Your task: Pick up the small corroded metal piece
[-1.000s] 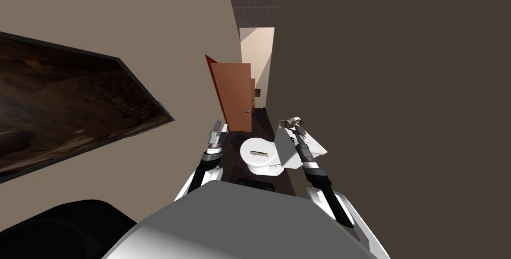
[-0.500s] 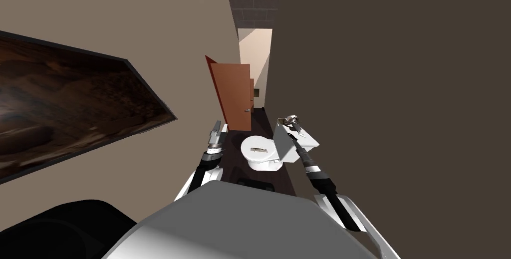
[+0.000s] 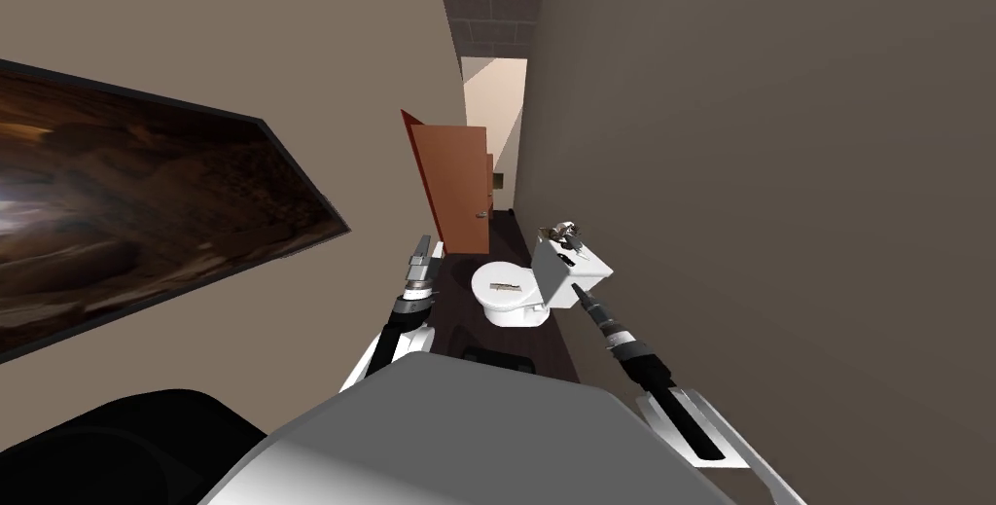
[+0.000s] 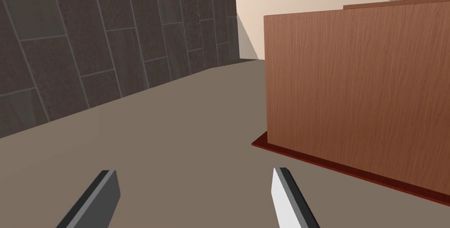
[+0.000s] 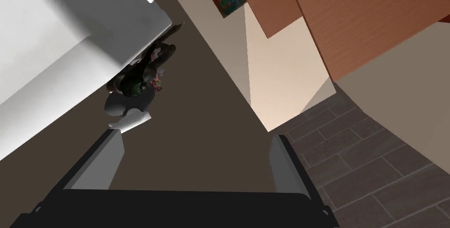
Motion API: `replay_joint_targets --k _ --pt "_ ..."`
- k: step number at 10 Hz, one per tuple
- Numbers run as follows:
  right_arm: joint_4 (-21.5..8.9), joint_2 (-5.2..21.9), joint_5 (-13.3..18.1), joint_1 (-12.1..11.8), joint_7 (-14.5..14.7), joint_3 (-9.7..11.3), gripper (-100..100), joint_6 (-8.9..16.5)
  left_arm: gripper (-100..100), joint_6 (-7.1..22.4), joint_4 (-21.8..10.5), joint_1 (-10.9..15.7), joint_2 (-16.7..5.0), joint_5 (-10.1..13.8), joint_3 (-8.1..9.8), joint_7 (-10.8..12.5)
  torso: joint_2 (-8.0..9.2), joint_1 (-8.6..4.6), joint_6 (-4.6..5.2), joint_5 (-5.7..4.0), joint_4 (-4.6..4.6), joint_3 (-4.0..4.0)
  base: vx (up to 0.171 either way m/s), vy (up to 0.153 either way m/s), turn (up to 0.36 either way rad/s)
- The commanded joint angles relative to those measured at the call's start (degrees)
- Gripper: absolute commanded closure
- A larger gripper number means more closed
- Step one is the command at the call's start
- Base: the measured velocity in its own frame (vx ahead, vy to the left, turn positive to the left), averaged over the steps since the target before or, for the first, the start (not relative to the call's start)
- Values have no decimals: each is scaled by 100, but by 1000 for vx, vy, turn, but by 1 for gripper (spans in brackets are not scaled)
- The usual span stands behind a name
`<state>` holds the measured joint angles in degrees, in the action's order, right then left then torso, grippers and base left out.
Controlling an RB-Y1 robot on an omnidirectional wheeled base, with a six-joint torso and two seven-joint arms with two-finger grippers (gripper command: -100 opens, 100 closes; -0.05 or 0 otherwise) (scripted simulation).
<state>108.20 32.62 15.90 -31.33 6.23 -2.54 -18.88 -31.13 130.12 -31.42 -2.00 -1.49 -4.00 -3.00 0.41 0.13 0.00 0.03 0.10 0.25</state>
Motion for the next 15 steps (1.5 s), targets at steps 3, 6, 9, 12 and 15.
replay_joint_targets --k 3,6,9,12,15 --pt "-335 594 326 -200 325 -15 -100 70 0 0 0 0 0 0 0 0 -2 -1 -2 1 1 0 -104 31 -32" --pt "-704 1050 533 -293 507 -44 -100 84 0 0 0 0 0 0 0 0 -3 16 -1 4 0 -1 -94 61 -16" --pt "-1084 1509 710 -373 647 -82 -100 89 0 0 0 0 0 0 0 0 -20 14 -4 3 -3 -10 -57 55 20" --pt "-1467 1965 852 -433 743 -134 -100 88 0 0 0 -1 0 0 0 0 -36 16 -4 4 -7 -20 -20 65 49" --pt "-1850 2407 961 -472 799 -195 -100 81 0 0 0 -1 0 0 0 0 -49 12 -4 3 -9 -27 11 66 63"
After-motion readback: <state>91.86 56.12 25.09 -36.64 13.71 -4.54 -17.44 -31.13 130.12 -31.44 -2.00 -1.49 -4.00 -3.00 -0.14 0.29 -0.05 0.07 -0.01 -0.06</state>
